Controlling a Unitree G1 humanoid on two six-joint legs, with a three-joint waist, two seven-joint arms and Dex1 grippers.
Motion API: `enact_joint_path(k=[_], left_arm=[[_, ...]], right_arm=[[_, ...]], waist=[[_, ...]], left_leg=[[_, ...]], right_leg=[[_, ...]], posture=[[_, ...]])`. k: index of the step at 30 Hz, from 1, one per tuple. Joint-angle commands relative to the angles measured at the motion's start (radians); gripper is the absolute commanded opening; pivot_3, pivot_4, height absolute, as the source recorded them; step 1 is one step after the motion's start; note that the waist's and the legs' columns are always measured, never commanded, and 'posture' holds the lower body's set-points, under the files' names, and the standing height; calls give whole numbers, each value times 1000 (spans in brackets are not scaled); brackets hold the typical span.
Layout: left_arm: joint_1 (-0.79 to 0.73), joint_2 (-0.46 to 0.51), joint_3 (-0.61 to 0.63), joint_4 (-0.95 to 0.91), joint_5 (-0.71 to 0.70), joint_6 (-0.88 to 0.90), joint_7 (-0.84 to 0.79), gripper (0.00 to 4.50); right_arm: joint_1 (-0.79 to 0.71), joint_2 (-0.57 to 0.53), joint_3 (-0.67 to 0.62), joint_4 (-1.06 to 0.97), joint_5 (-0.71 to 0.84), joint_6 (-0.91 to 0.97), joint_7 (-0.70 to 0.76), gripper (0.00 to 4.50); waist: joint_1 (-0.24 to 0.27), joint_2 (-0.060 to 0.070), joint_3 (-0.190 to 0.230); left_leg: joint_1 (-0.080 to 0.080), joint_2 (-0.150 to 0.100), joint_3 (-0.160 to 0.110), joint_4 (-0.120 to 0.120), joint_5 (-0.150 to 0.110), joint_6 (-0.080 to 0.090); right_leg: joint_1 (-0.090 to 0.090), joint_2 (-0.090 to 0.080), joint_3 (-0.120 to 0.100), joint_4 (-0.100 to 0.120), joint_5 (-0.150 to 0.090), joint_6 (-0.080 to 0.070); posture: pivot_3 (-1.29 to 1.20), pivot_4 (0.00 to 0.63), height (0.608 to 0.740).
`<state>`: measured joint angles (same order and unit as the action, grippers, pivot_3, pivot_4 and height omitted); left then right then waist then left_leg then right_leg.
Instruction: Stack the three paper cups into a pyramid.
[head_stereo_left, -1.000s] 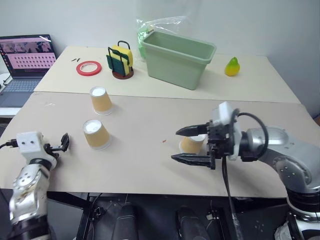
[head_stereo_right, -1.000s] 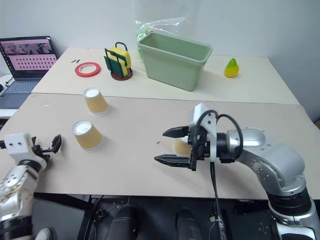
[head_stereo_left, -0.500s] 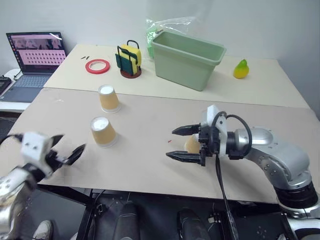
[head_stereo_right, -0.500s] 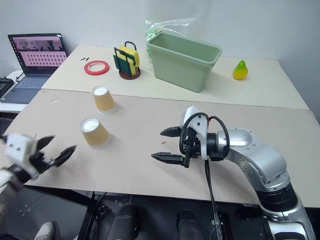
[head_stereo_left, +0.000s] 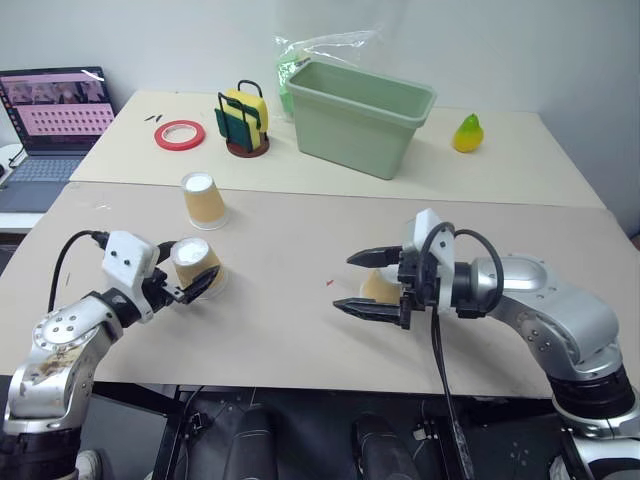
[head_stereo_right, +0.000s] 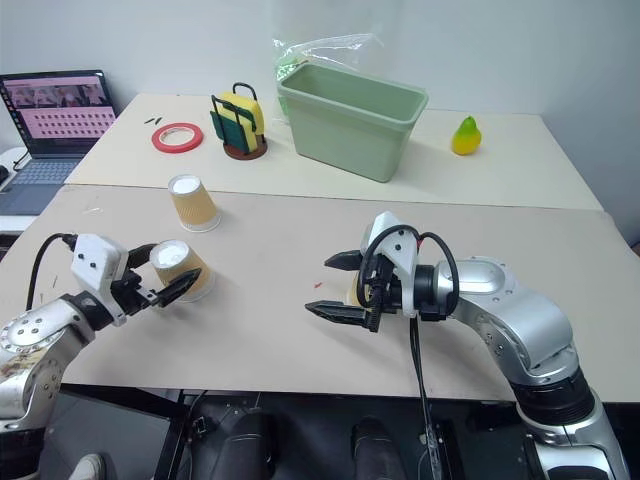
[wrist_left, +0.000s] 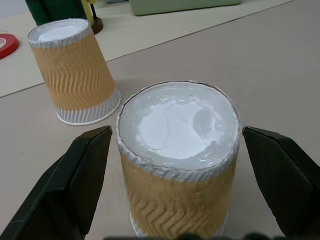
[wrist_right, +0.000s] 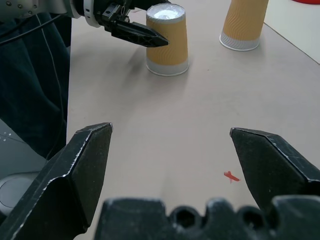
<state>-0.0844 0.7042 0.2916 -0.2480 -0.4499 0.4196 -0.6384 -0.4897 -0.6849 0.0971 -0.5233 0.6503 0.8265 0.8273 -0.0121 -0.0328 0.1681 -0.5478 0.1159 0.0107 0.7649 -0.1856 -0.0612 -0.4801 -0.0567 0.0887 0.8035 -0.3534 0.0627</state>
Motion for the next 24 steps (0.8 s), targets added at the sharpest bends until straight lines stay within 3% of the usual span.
enact_joint_path(k=[1,3,9,10,16,24], left_arm=[[-31,-5,-4,5,7,-12,-4,4463],[-38,-12,-9,11,7,-15,-6,4463],[-48,-24,-17,14,12,-23,-13,2605],[-50,-25,-20,14,15,-21,-14,2478],[-140,-77,-95,-3,14,-13,-6,2478],[-420,-287,-335,57,44,-26,-26,2478]], right_arm=[[6,-12,-46,-43,9,-10,-15,4500],[9,-14,-48,-45,7,-8,-21,4500],[19,-28,-48,-48,4,-6,-32,4500],[19,-29,-47,-48,3,-7,-34,4500],[19,-39,-54,-39,-3,-6,-49,4500],[7,-34,-51,-16,-18,-11,-67,4500]], waist=[[0,0,0],[0,0,0],[0,0,0],[0,0,0],[7,0,0],[24,0,0]], left_leg=[[0,0,0,0,0,0],[0,0,0,0,0,0],[0,0,0,0,0,0],[0,0,0,0,0,0],[0,0,0,1,0,0],[1,-1,-1,2,0,1]], right_leg=[[0,0,0,0,0,0],[0,0,0,0,0,1],[1,0,0,0,0,1],[1,0,0,0,0,1],[1,0,0,0,0,1],[5,0,0,-1,2,5]], posture=[[0,150,656],[0,150,656],[0,150,656],[0,150,656],[0,150,656],[0,150,656]])
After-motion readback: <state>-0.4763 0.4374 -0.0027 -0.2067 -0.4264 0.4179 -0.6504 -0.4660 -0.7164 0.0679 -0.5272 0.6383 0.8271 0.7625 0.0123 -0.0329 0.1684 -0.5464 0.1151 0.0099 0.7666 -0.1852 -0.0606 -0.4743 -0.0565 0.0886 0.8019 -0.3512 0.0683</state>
